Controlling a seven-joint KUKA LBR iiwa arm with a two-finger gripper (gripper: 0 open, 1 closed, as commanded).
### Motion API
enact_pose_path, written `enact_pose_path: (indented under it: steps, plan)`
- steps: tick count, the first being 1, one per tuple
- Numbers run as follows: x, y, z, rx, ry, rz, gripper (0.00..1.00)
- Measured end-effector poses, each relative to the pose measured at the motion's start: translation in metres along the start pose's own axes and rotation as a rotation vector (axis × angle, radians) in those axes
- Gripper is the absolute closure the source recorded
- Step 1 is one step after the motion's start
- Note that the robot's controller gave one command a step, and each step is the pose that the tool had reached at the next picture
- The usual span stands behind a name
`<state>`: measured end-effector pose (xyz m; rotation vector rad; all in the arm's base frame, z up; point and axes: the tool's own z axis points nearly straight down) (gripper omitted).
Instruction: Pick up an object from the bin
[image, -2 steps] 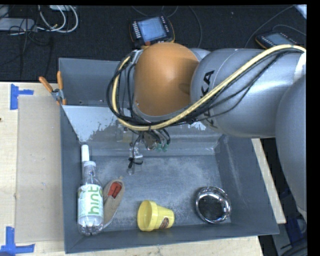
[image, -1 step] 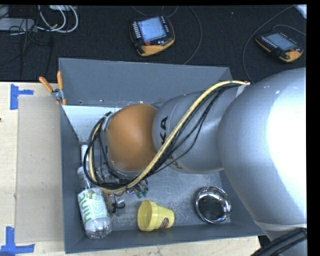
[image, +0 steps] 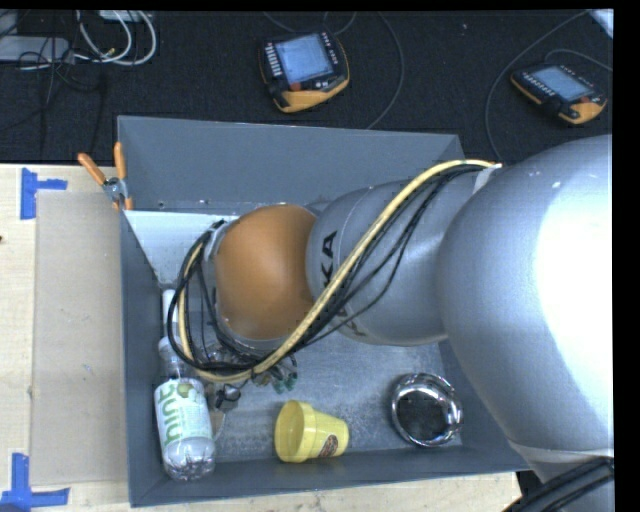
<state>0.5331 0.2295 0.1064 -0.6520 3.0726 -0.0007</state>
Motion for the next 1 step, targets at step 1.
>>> enact_pose_path:
  steps: [1]
  plan:
    - [-0.0173, 0.0025, -0.1013, 0.000, -0.007, 0.053, 1.00]
